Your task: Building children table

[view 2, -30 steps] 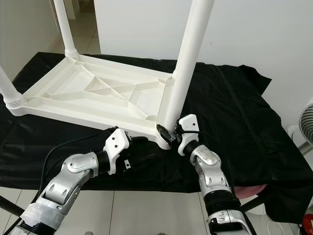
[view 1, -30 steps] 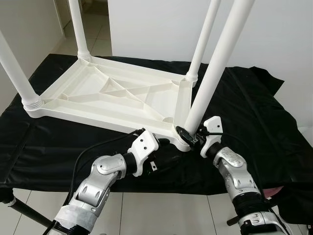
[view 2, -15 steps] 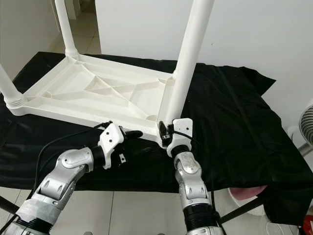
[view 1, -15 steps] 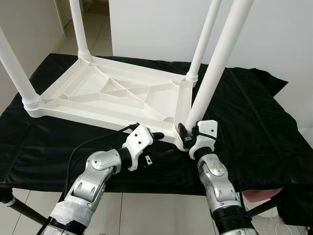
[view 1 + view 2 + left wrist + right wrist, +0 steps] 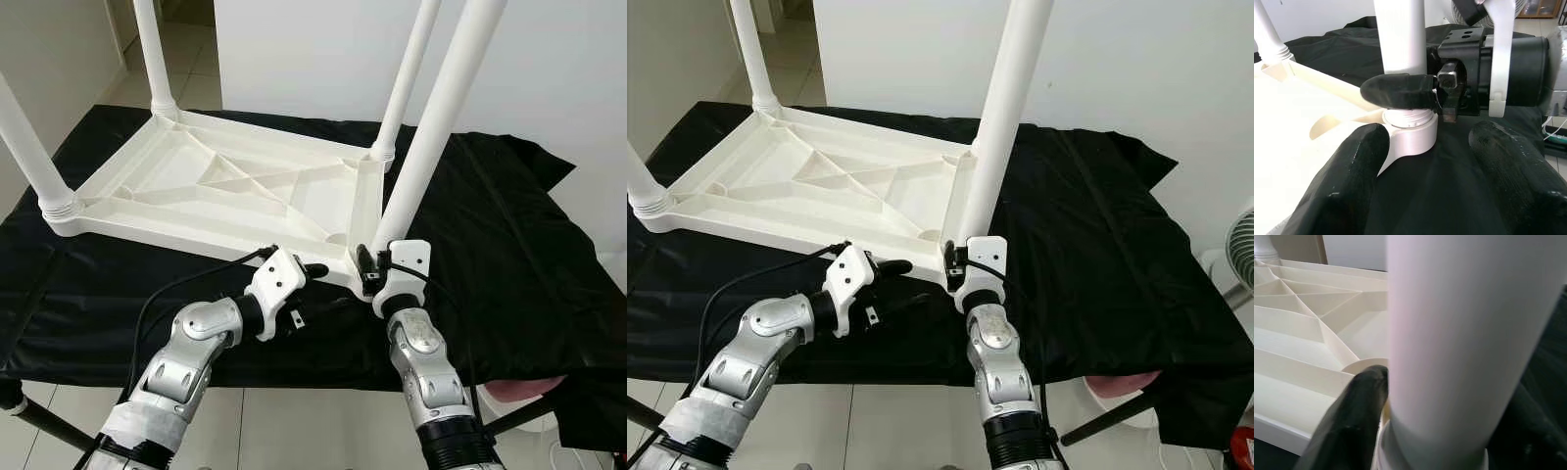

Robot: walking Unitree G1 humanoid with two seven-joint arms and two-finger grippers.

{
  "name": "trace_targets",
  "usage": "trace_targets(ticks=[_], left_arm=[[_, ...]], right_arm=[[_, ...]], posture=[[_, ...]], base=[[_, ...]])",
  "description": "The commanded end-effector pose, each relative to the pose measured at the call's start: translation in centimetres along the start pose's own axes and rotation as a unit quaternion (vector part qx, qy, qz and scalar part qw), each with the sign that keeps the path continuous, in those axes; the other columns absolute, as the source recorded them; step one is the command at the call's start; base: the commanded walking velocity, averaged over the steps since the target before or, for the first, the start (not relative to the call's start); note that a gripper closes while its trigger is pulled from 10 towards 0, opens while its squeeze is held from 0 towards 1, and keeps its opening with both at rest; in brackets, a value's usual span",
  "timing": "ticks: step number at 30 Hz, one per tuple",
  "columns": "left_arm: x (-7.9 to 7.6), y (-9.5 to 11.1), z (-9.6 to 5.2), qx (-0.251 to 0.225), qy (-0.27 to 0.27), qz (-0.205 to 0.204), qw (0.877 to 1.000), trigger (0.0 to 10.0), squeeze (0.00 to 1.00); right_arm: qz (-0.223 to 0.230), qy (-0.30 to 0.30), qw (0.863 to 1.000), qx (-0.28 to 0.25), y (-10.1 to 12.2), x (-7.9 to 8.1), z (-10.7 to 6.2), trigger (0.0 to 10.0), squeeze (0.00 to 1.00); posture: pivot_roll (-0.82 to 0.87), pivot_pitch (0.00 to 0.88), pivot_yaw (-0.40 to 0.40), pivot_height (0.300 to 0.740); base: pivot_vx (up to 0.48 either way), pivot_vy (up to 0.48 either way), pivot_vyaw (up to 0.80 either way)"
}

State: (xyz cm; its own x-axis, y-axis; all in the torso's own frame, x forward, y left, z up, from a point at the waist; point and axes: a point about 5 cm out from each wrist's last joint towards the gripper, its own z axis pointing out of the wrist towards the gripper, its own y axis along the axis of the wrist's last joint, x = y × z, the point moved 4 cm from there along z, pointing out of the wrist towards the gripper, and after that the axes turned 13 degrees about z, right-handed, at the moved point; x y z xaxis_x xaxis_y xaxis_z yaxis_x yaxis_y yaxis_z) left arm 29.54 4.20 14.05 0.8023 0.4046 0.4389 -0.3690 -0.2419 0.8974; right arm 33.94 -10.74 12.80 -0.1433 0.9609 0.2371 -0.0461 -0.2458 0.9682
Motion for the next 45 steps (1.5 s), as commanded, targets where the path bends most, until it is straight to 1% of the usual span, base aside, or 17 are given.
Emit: trace_targets(ticks=[1,3,7,9,10,14,17,18,19,21,25,28,29,31,32,38,45], left_arm=[[0.6,-0.1,0.1,0.006,0.027,0.004,1.0,10.0,0.0],[0.6,-0.1,0.1,0.006,0.027,0.003,1.0,10.0,0.0],[0.6,-0.1,0.1,0.005,0.026,0.003,1.0,10.0,0.0],[0.6,0.0,0.1,0.005,0.025,0.003,1.0,10.0,0.0],[0.6,0.0,0.1,0.005,0.025,0.003,1.0,10.0,0.0],[0.9,0.0,0.1,0.005,0.025,0.005,1.0,10.0,0.0],[0.9,0.0,0.2,0.004,0.025,0.005,1.0,10.0,0.0],[0.8,0.1,0.2,0.003,0.024,0.004,1.0,10.0,0.0],[0.8,0.1,0.2,0.002,0.023,0.003,1.0,10.0,0.0],[0.8,0.1,0.2,0.002,0.023,0.003,1.0,10.0,0.0],[-0.3,0.2,0.3,-0.001,0.007,-0.004,1.0,10.0,0.0],[-0.7,0.3,0.3,-0.001,0.003,-0.007,1.0,10.0,0.0],[-0.8,0.2,0.3,0.0,0.001,-0.008,1.0,10.0,0.0],[-0.9,0.2,0.3,0.0,0.0,-0.009,1.0,10.0,0.0],[-0.9,0.2,0.3,0.0,-0.001,-0.009,1.0,10.0,0.0],[-1.1,0.1,0.1,0.003,-0.002,-0.008,1.0,10.0,0.0],[-1.7,0.0,0.0,0.006,-0.007,-0.014,1.0,10.0,0.0]], right_arm=[[0.016,0.014,1.0,-0.008,0.5,-0.1,-0.1,10.0,1.0],[0.01,0.061,0.998,-0.001,0.6,0.1,-0.3,10.0,1.0],[-0.005,0.089,0.996,0.001,0.7,-0.2,-0.5,10.0,1.0],[-0.039,0.116,0.993,0.007,0.7,-1.3,-0.4,10.0,1.0],[-0.039,0.116,0.993,0.007,0.7,-1.3,-0.4,10.0,1.0],[-0.063,0.136,0.988,0.026,0.9,-3.7,0.3,10.0,1.0],[-0.065,0.158,0.985,0.037,0.9,-3.9,0.4,10.0,1.0],[-0.069,0.184,0.979,0.049,0.7,-3.8,0.5,10.0,0.0],[-0.073,0.203,0.975,0.058,0.6,-3.7,0.6,10.0,0.0],[-0.073,0.203,0.975,0.058,0.6,-3.7,0.6,10.0,0.0],[-0.079,0.279,0.952,0.092,0.0,-2.9,1.2,10.0,0.0],[-0.091,0.302,0.944,0.101,-0.2,-2.6,1.4,10.0,0.0],[-0.102,0.307,0.94,0.104,-0.3,-2.5,1.9,7.5,0.0],[-0.105,0.308,0.94,0.105,-0.2,-2.5,2.0,7.5,0.0],[-0.106,0.315,0.937,0.112,-0.3,-2.4,2.1,0.0,0.0],[-0.11,0.328,0.93,0.123,-0.5,-2.5,2.2,0.0,0.0],[-0.104,0.349,0.92,0.141,-1.2,-3.4,1.2,0.0,0.0]], posture=[[-0.02,0.0,-0.088,0.74],[-0.02,0.0,-0.086,0.74],[-0.02,0.0,-0.086,0.74],[-0.02,0.0,-0.083,0.74],[-0.02,0.0,-0.083,0.74],[-0.01,0.0,-0.085,0.74],[-0.01,0.0,-0.086,0.74],[0.0,0.0,-0.086,0.74],[0.0,0.0,-0.086,0.74],[0.0,0.0,-0.086,0.74],[0.01,0.0,-0.085,0.74],[0.02,0.0,-0.085,0.74],[0.02,0.0,-0.087,0.74],[0.02,0.0,-0.087,0.74],[0.03,0.0,-0.089,0.74],[0.03,0.0,-0.092,0.74],[0.02,0.0,-0.086,0.74]], base=[[0.0,0.0,0.0],[0.0,0.0,0.0],[0.0,0.0,0.0],[0.0,0.0,0.0],[0.0,0.0,0.0],[0.0,0.0,0.0],[0.0,0.0,0.0],[0.0,0.0,0.0],[0.0,0.0,0.0],[0.0,0.0,0.0],[0.0,0.0,0.0],[0.0,0.0,0.0],[0.0,0.0,0.0],[0.0,0.0,0.0],[0.0,0.0,0.0],[0.0,0.0,0.0],[0.0,0.0,0.0]])
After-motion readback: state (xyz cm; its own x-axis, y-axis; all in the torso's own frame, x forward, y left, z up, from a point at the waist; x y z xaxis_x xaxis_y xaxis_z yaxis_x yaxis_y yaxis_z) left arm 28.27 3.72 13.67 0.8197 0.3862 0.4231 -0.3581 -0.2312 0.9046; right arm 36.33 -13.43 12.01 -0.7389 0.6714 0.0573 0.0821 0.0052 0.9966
